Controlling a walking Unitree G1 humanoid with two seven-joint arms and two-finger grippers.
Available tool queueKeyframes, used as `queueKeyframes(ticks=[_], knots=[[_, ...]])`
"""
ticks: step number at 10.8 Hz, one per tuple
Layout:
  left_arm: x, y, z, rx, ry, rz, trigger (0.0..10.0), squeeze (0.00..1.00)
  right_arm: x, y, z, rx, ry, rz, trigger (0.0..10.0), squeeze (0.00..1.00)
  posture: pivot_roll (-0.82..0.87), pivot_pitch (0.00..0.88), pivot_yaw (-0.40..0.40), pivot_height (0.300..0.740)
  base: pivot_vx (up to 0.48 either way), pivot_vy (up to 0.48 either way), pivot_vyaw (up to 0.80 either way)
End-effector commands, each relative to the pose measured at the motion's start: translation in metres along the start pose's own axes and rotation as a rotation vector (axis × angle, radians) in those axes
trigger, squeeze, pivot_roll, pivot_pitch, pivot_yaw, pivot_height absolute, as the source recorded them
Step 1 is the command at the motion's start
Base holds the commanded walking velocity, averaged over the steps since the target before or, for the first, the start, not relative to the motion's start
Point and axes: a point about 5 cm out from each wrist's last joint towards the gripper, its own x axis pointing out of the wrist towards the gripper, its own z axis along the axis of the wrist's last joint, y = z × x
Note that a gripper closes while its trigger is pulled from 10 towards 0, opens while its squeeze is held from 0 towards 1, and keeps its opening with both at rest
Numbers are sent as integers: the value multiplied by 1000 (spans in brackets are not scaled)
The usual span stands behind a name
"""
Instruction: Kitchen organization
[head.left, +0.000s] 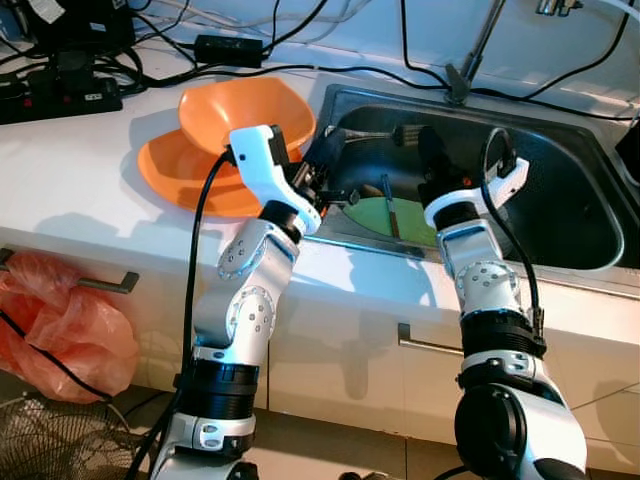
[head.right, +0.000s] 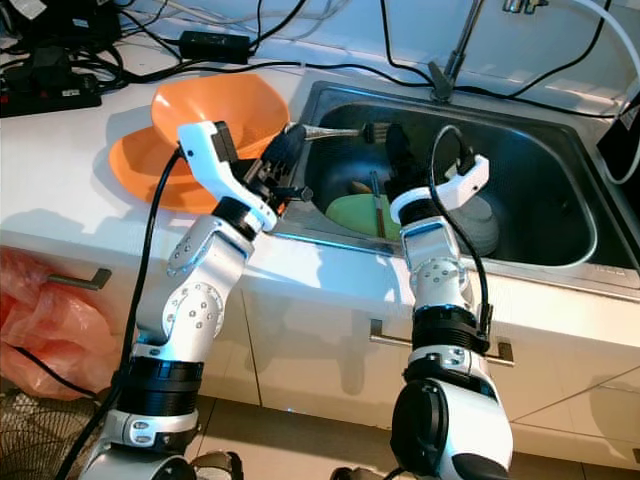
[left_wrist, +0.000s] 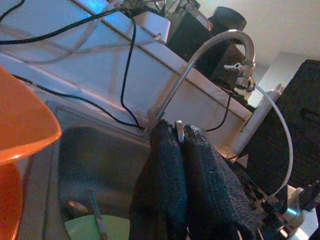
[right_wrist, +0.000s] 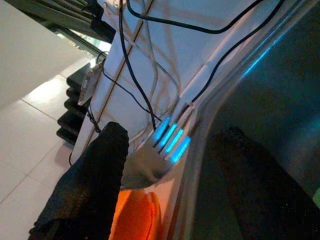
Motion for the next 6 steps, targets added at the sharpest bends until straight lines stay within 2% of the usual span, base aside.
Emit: queueKeyframes(ticks=[1, 5, 6], knots=[[0, -7, -7, -9, 39, -40, 10000, 0, -1, 1, 4, -3, -13, 6, 10000, 0, 113, 84, -84, 740, 0, 0, 0], [-2, -8, -11, -24, 56, -53, 10000, 0, 0, 1, 2, 1, -4, 6, 10000, 0, 117, 81, -86, 740, 0, 0, 0], [-2, -9, -12, -51, 57, -56, 10000, 0, -1, 0, 3, -2, -5, 2, 10000, 0, 114, 81, -86, 740, 0, 0, 0]])
